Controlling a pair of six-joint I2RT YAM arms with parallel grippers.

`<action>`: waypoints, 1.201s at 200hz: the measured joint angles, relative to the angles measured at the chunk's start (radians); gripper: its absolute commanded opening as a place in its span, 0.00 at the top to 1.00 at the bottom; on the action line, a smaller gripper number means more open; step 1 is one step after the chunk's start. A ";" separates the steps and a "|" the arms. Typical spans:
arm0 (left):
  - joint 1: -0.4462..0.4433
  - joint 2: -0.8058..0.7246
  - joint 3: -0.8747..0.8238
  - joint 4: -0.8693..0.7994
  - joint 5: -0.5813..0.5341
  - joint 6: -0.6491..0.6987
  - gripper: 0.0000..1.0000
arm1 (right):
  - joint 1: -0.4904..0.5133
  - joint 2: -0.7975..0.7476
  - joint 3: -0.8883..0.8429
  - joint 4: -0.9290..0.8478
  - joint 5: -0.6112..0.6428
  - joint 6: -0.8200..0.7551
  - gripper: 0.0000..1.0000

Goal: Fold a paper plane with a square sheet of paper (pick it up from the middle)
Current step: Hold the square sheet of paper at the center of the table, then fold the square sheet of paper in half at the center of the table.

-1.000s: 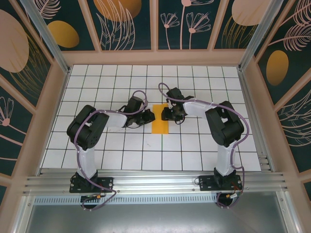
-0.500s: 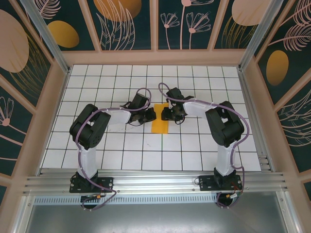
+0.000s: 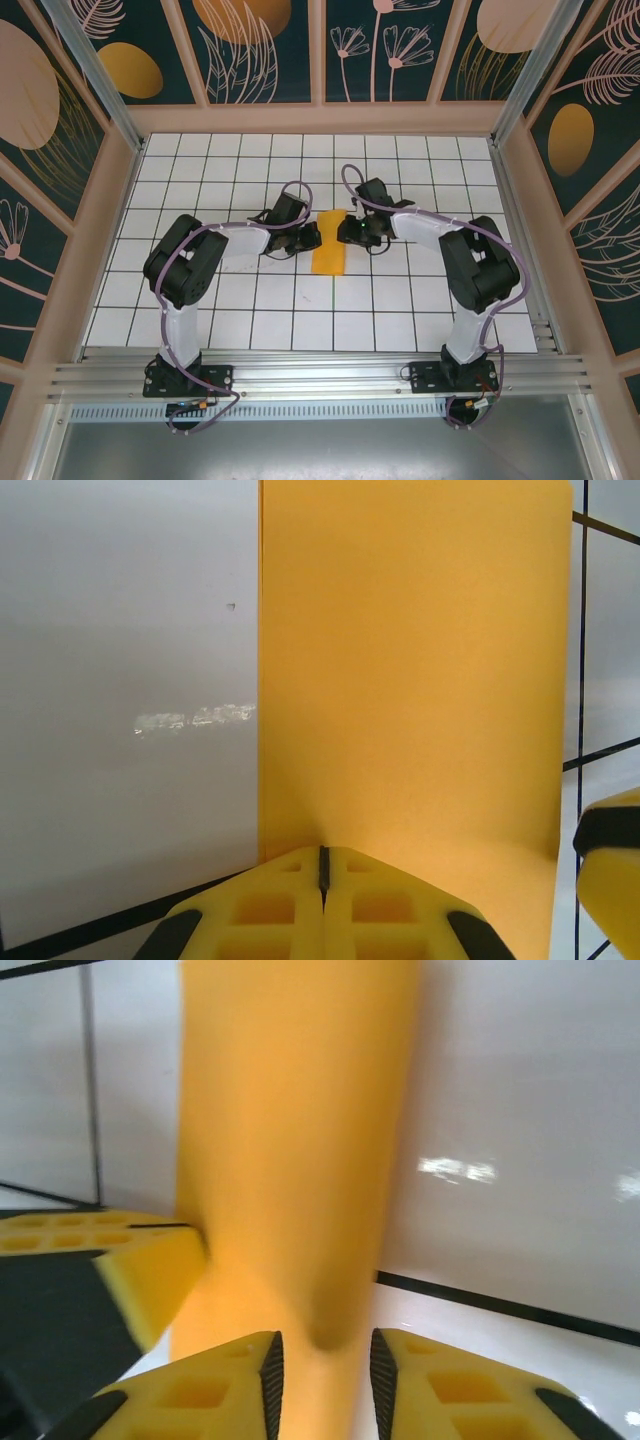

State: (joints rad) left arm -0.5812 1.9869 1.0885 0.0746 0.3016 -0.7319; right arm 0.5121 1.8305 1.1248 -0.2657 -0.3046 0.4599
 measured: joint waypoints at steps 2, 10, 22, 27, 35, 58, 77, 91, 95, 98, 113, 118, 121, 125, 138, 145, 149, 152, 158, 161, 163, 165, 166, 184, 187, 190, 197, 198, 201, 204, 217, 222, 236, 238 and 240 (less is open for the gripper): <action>0.000 0.000 0.000 0.000 0.000 0.000 0.98 | 0.000 0.000 0.000 0.003 -0.004 -0.003 0.77; 0.000 0.000 0.000 0.000 0.000 0.003 0.98 | 0.002 0.000 0.000 0.008 -0.013 0.002 0.78; 0.000 0.000 0.000 0.000 0.000 0.006 0.98 | 0.002 0.000 0.000 0.016 -0.019 0.008 0.78; 0.000 0.001 0.000 0.000 0.000 0.006 0.98 | 0.002 0.000 0.000 0.019 -0.019 0.010 0.78; 0.000 0.001 0.001 0.000 0.000 0.007 0.98 | 0.002 0.000 0.000 0.023 -0.019 0.011 0.78; 0.000 0.001 0.001 0.000 0.000 0.007 0.98 | 0.002 0.000 0.000 0.043 -0.041 0.014 0.79; 0.000 0.002 0.003 -0.001 0.000 0.007 0.98 | 0.002 0.002 0.000 0.054 -0.061 0.018 0.80; 0.000 0.004 0.005 -0.001 0.000 0.007 0.98 | 0.002 0.010 0.002 0.058 -0.076 0.018 0.81; 0.000 0.004 0.006 -0.001 0.000 0.007 0.98 | 0.002 0.013 0.003 0.058 -0.079 0.018 0.81; 0.000 0.005 0.006 -0.001 -0.001 0.007 0.98 | 0.002 0.019 0.006 0.059 -0.082 0.018 0.81; 0.000 0.006 0.008 -0.001 -0.001 0.007 0.98 | 0.002 0.050 0.020 0.059 -0.087 0.017 0.82; 0.000 0.007 0.008 -0.001 -0.002 0.007 0.98 | 0.002 0.061 0.024 0.059 -0.087 0.017 0.83; 0.000 0.007 0.009 -0.001 -0.002 0.007 0.98 | 0.002 0.067 0.025 0.059 -0.087 0.017 0.83; 0.000 0.007 0.009 -0.001 -0.003 0.007 0.98 | 0.002 0.075 0.026 0.059 -0.086 0.017 0.83; 0.000 0.008 0.010 -0.002 -0.004 0.007 0.98 | 0.000 0.096 0.026 0.057 -0.085 0.017 0.83; 0.000 0.008 0.010 -0.002 -0.005 0.007 0.98 | -0.003 0.104 0.026 0.058 -0.083 0.018 0.84; 0.000 0.008 0.011 -0.001 -0.005 0.007 0.98 | -0.003 0.107 0.024 0.058 -0.082 0.018 0.84; 0.000 0.009 0.011 -0.001 -0.005 0.007 0.98 | -0.005 0.109 0.023 0.058 -0.082 0.018 0.84; 0.000 0.009 0.011 -0.001 -0.005 0.007 0.98 | -0.007 0.110 0.017 0.061 -0.082 0.018 0.84; 0.000 0.010 0.011 -0.001 -0.005 0.007 0.98 | -0.009 0.110 0.014 0.063 -0.082 0.018 0.85; 0.000 0.010 0.011 -0.001 -0.005 0.007 0.98 | -0.010 0.110 0.013 0.066 -0.083 0.018 0.85; 0.000 0.010 0.011 -0.001 -0.006 0.007 0.99 | -0.011 0.110 0.011 0.069 -0.083 0.018 0.85; 0.000 0.010 0.011 -0.001 -0.006 0.007 0.98 | -0.011 0.110 0.010 0.069 -0.083 0.018 0.85; -0.001 0.010 0.011 0.000 -0.008 0.007 0.98 | -0.015 0.110 0.001 0.084 -0.087 0.019 0.86; -0.001 0.010 0.011 0.000 -0.008 0.007 0.98 | -0.015 0.110 0.000 0.086 -0.088 0.019 0.86; -0.001 0.010 0.011 0.000 -0.008 0.007 0.98 | -0.015 0.110 -0.001 0.087 -0.088 0.019 0.86; -0.001 0.010 0.011 0.000 -0.008 0.007 0.99 | -0.016 0.109 -0.002 0.091 -0.090 0.019 0.86; -0.001 0.010 0.011 0.000 -0.008 0.007 0.99 | -0.016 0.109 -0.002 0.091 -0.090 0.019 0.86; -0.001 0.010 0.011 -0.001 -0.008 0.007 0.99 | -0.016 0.109 -0.002 0.091 -0.091 0.019 0.86; -0.001 0.010 0.011 0.000 -0.008 0.007 0.98 | -0.017 0.109 -0.002 0.091 -0.092 0.019 0.85; -0.001 0.010 0.011 0.000 -0.008 0.007 0.99 | -0.017 0.103 -0.005 0.093 -0.096 0.018 0.85; -0.001 0.010 0.011 0.000 -0.008 0.007 0.98 | -0.017 0.097 -0.010 0.095 -0.097 0.018 0.85; -0.001 0.010 0.011 0.000 -0.008 0.007 0.98 | -0.021 0.068 -0.035 0.094 -0.107 0.019 0.85; -0.001 0.010 0.011 0.000 -0.008 0.007 0.98 | -0.021 0.061 -0.040 0.094 -0.109 0.019 0.85; -0.001 0.010 0.011 0.000 -0.008 0.007 0.98 | -0.021 0.056 -0.043 0.094 -0.110 0.019 0.86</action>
State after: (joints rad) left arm -0.5819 1.9968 1.0996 0.0742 0.2939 -0.7246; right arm 0.4915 1.8870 1.0813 -0.1715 -0.4149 0.4789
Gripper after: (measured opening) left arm 0.056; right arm 0.145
